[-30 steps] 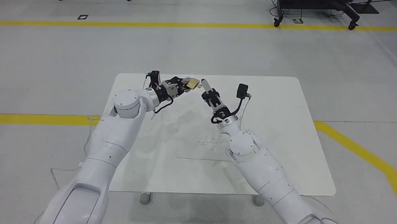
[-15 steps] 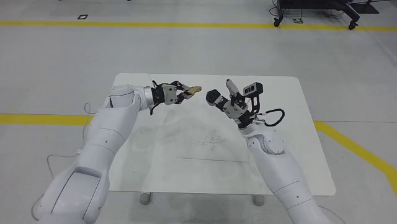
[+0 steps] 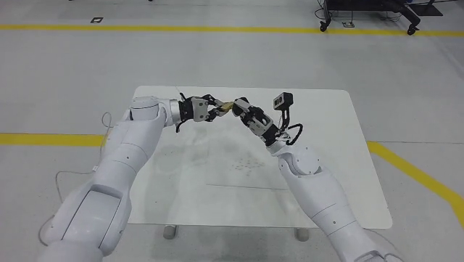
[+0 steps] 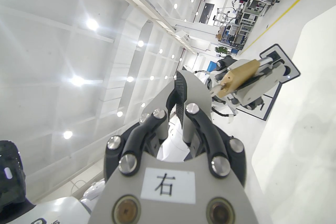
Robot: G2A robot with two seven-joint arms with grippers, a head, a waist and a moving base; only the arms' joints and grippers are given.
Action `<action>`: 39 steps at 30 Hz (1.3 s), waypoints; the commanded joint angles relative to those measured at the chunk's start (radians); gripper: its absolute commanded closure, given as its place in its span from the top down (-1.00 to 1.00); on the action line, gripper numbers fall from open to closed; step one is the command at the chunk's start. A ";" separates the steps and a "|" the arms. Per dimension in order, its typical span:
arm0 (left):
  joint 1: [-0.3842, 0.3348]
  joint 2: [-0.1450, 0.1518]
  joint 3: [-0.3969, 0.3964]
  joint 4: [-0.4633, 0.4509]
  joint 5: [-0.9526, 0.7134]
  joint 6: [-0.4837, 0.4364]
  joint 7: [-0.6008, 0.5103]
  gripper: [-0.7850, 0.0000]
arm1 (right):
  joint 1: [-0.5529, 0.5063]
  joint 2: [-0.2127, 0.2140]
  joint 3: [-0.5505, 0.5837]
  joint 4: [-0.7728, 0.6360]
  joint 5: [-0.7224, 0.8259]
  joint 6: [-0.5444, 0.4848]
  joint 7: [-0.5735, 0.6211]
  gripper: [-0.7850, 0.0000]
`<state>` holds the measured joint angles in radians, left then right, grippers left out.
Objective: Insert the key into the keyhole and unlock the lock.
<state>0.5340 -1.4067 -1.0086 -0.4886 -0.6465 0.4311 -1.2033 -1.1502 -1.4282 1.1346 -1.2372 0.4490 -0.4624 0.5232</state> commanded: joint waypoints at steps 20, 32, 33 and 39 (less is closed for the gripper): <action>0.010 0.007 -0.025 -0.020 0.010 -0.230 0.009 -1.00 | -0.026 0.030 0.060 0.001 0.271 0.327 0.423 -0.03; 0.045 0.021 -0.009 -0.097 0.079 -0.274 -0.067 -1.00 | 0.060 0.017 0.010 0.133 0.365 0.416 0.503 -0.19; 0.047 0.021 -0.010 -0.101 0.078 -0.273 -0.069 -1.00 | 0.064 0.016 0.008 0.140 0.365 0.417 0.499 -0.21; 0.056 0.026 -0.013 -0.119 0.084 -0.273 -0.074 -1.00 | 0.076 0.013 0.001 0.159 0.376 0.413 0.486 -0.41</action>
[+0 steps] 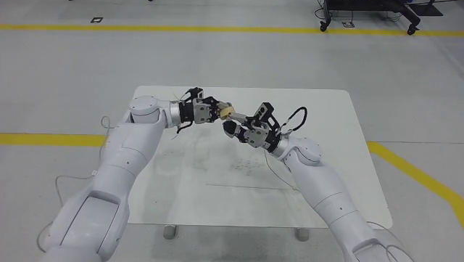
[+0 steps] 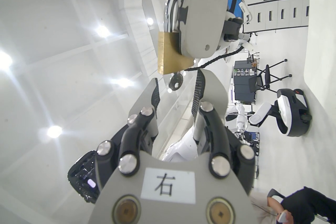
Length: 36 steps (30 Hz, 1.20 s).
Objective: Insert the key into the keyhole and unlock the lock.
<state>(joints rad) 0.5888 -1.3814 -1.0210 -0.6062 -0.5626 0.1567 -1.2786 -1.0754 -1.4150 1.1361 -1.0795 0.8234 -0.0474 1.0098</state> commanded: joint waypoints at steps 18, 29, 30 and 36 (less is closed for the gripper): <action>0.043 0.014 -0.017 -0.079 0.031 -0.093 0.076 -1.00 | 0.006 -0.012 -0.003 0.026 0.135 0.041 -0.012 -1.00; 0.125 0.032 -0.041 -0.214 0.120 -0.241 0.245 -1.00 | 0.035 -0.018 0.004 0.087 0.278 0.200 0.098 -1.00; 0.134 0.034 -0.044 -0.226 0.125 -0.248 0.255 -1.00 | 0.038 -0.018 0.003 0.091 0.284 0.209 0.102 -1.00; 0.160 0.042 -0.065 -0.269 0.119 -0.235 0.267 -1.00 | 0.047 -0.018 0.000 0.101 0.275 0.216 0.099 -1.00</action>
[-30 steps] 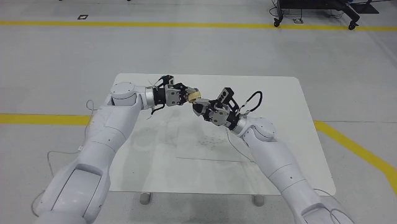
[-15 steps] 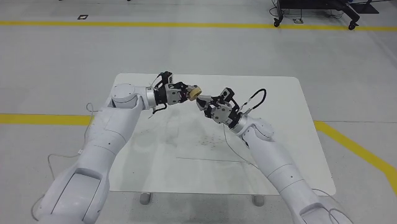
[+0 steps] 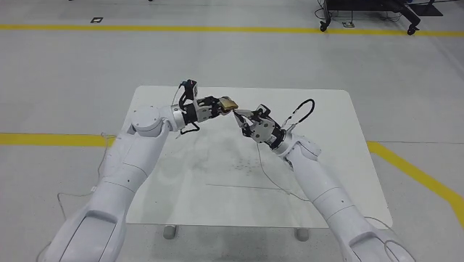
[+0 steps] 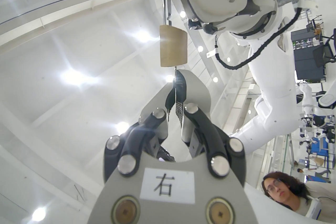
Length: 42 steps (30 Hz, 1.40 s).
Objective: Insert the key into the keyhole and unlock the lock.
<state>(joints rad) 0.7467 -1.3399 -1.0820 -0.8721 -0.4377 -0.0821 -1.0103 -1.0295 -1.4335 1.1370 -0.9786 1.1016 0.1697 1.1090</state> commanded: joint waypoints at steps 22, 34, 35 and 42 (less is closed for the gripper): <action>-0.021 0.003 -0.012 0.034 -0.049 0.080 -0.019 -1.00 | -0.097 0.059 0.095 -0.170 -0.291 -0.174 -0.030 0.86; -0.012 -0.016 0.213 -0.036 0.448 0.087 0.175 -1.00 | -0.500 0.136 0.480 -0.702 -0.405 -0.318 -0.222 1.00; -0.013 -0.019 0.228 -0.035 0.476 0.093 0.187 -1.00 | -0.514 0.137 0.485 -0.719 -0.408 -0.320 -0.230 1.00; -0.039 -0.041 0.329 0.004 0.628 0.153 0.157 -1.00 | -0.514 0.137 0.485 -0.719 -0.408 -0.320 -0.230 1.00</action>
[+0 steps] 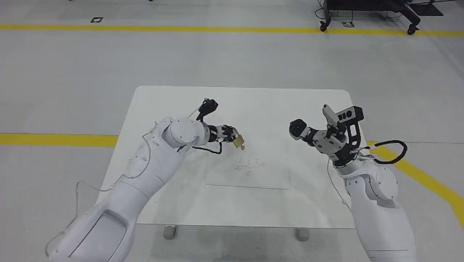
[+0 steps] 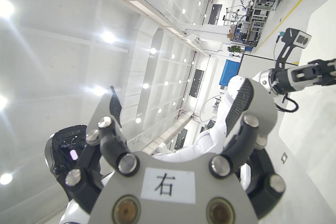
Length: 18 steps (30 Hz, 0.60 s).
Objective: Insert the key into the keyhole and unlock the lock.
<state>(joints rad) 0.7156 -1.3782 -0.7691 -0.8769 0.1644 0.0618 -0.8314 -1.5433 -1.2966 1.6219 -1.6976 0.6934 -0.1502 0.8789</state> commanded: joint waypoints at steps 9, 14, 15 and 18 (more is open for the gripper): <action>-0.054 -0.029 0.081 0.079 0.097 0.047 -0.113 -0.18 | 0.000 0.000 0.000 0.000 0.000 0.000 0.000 1.00; -0.065 -0.036 0.088 0.103 0.116 0.041 -0.104 1.00 | 0.000 0.000 0.000 0.000 0.000 0.000 0.000 1.00; -0.065 -0.038 0.088 0.106 0.121 0.040 -0.097 1.00 | 0.000 0.000 0.000 0.000 0.000 0.000 0.000 1.00; -0.064 -0.038 0.070 0.100 0.103 0.023 -0.063 1.00 | 0.000 0.000 0.000 0.000 0.000 0.000 0.000 1.00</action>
<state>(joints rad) 0.6515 -1.4169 -0.6891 -0.7722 0.2790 0.0928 -0.9094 -1.5435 -1.2966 1.6219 -1.6979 0.6935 -0.1501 0.8788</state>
